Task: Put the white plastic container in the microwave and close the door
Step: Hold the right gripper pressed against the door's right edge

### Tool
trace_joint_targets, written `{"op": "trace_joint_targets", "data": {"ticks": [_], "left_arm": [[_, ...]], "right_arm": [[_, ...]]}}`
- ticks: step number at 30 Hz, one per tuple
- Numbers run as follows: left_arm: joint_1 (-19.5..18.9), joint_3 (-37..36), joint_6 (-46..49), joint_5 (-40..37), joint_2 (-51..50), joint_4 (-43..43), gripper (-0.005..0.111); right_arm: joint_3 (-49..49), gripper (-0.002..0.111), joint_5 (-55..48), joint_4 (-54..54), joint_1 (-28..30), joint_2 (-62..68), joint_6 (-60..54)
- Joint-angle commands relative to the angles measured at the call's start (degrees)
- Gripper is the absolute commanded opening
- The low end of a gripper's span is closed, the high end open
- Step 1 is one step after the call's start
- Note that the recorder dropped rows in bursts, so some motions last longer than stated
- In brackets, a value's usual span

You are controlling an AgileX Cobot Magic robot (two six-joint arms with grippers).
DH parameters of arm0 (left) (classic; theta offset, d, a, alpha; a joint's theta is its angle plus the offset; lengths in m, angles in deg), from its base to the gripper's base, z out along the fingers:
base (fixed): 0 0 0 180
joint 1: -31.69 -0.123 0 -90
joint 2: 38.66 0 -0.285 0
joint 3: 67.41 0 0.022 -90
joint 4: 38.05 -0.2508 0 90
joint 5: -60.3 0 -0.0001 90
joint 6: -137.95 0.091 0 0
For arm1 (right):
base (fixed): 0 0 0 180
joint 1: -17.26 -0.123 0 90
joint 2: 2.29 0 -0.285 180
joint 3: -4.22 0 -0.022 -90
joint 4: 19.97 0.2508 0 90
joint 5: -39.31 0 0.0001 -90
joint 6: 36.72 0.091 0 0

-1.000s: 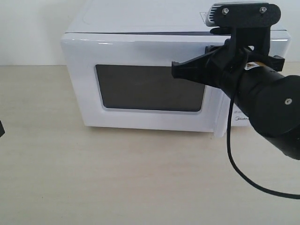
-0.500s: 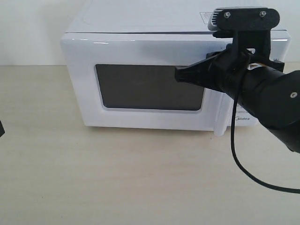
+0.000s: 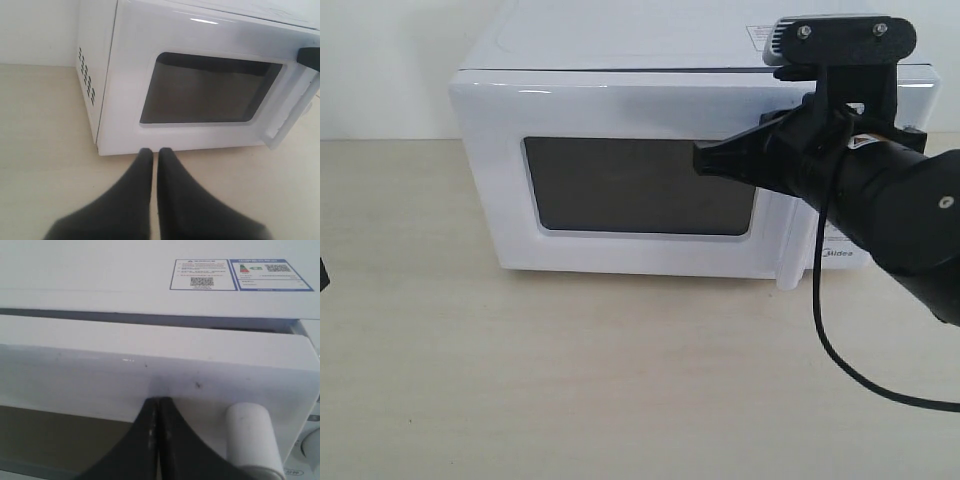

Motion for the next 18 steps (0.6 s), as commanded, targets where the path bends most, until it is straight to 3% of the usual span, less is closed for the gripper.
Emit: {"op": "trace_joint_targets", "data": {"ticks": [1,18], "left_arm": [[0.26,-0.08,-0.45,0.77,0.22,0.49,0.004],[0.26,-0.08,-0.45,0.77,0.22,0.49,0.004]], "right_arm": [[1.01,0.0,1.36,-0.32,2.3,-0.04,-0.47],[3.04,0.0,-1.15,-1.27,4.36,-0.04,-0.52]]}}
